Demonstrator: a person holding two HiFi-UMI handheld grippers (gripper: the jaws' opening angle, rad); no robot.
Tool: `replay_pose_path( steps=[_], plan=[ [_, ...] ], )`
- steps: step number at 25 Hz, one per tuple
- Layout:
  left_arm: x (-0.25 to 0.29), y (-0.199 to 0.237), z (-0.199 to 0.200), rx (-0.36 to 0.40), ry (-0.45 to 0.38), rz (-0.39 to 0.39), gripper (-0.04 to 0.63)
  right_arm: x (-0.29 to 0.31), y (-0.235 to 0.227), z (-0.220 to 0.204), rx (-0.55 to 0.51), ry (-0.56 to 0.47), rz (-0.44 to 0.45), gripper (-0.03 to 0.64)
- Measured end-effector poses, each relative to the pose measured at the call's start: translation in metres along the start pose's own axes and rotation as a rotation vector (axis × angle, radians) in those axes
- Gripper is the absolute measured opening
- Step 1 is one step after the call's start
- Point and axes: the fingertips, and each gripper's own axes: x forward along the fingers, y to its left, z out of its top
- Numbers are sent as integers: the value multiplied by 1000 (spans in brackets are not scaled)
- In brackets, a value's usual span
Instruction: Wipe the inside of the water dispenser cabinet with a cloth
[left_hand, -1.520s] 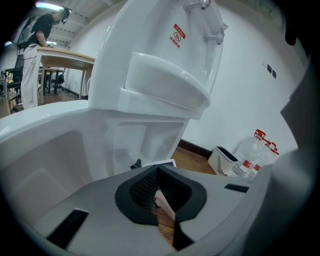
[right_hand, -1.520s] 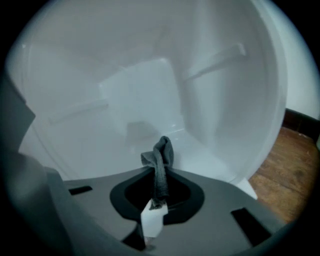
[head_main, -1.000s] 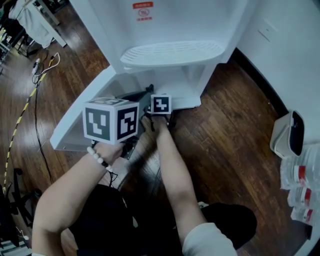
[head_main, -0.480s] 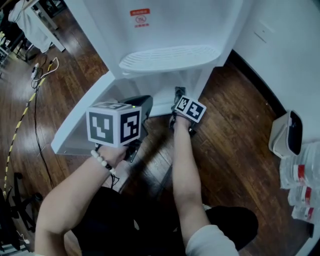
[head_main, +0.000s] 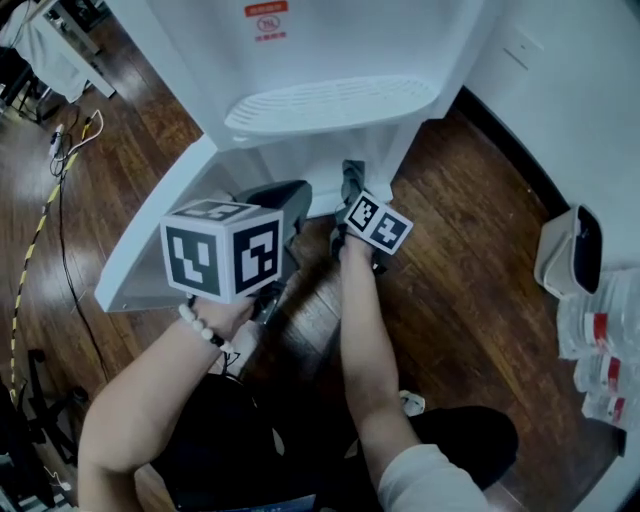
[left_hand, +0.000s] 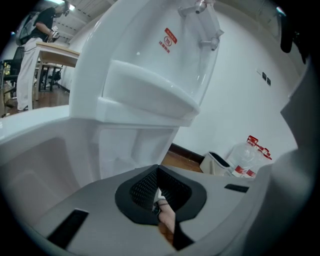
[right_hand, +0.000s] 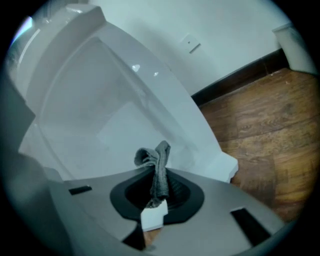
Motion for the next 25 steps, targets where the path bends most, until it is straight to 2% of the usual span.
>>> replay_pose_path(
  steps=[2, 5, 6, 7, 8, 11, 12, 14, 16, 21, 25],
  plan=[
    [-6, -7, 13, 82, -31, -1, -3, -21, 24, 0, 9, -45, 71, 37],
    [-2, -15, 7, 351, -30, 29, -3, -74, 35, -4, 40, -24, 96, 37],
    [-1, -20, 0, 406, -23, 11, -3, -94, 32, -4, 69, 2, 82, 37],
    [0, -25, -6, 409, -15, -17, -3, -112, 30, -3, 103, 30, 60, 37],
    [-1, -30, -11, 356, 0, -48, -3, -128, 28, -2, 129, 60, 27, 37],
    [-7, -48, -26, 103, 65, -135, -3, -178, 29, 0, 143, 148, -104, 37],
    [-10, -58, -32, 67, 88, -162, -3, -196, 33, 3, 135, 173, -138, 37],
    [-23, -76, -38, 76, 135, -190, -3, -225, 48, 17, 114, 208, -176, 37],
    [-45, -83, -29, 73, 184, -179, -3, -249, 75, 45, 72, 226, -187, 35],
    [-131, -84, 46, -17, 227, -118, -2, -315, 167, 123, -29, 224, -185, 35],
    [-215, -122, 109, -49, 213, -110, -3, -390, 251, 173, -116, 196, -194, 34]
  ],
)
